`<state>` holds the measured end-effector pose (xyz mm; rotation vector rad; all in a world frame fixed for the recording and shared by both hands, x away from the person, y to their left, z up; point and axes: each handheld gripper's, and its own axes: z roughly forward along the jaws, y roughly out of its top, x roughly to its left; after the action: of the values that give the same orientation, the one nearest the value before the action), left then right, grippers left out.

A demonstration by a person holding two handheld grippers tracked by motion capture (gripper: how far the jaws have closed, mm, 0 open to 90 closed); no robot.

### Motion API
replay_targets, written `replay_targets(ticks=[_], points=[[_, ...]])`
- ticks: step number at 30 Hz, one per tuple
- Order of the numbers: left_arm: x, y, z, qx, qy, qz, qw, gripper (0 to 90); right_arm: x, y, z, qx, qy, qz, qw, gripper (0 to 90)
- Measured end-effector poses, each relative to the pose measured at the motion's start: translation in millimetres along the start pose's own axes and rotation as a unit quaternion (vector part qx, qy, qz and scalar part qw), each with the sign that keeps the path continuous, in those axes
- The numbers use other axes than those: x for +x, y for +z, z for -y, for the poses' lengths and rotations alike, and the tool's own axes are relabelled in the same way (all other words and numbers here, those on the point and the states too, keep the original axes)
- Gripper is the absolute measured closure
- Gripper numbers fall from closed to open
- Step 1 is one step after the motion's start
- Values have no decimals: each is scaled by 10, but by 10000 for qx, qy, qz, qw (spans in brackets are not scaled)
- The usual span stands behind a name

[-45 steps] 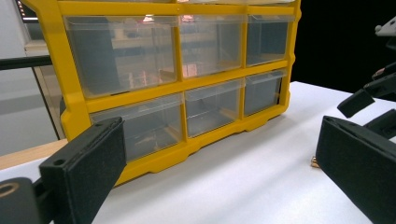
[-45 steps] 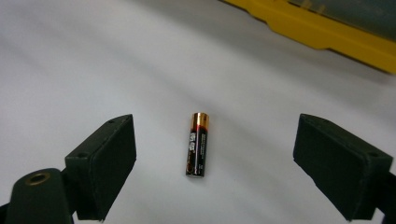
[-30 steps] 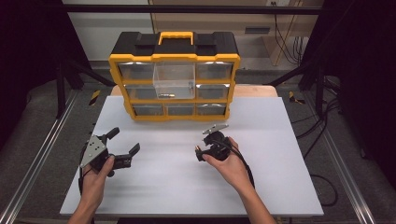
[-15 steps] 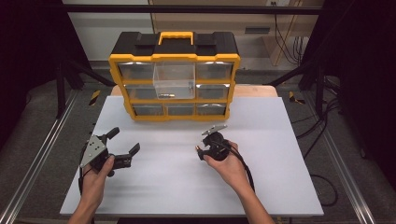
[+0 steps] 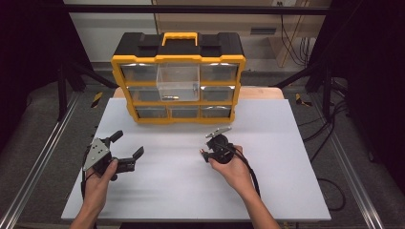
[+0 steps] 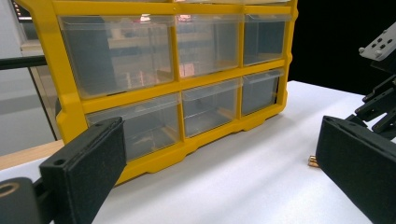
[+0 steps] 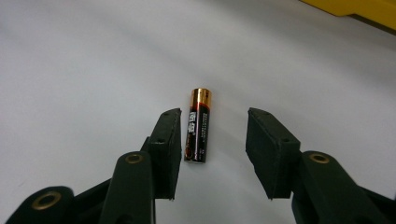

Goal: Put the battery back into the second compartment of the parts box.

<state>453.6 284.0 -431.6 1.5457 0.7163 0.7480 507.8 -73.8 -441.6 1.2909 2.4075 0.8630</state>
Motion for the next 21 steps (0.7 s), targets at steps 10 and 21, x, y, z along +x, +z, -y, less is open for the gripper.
replay_targets(ticks=[10,21], points=[[0,-3,-2,-6,3,8,10000,14,17,25,-12,45,-34,-10,10000,589],[10,-8,-5,-9,11,-1,10000,14,27,46,-15,52,5,-9,10000,627]])
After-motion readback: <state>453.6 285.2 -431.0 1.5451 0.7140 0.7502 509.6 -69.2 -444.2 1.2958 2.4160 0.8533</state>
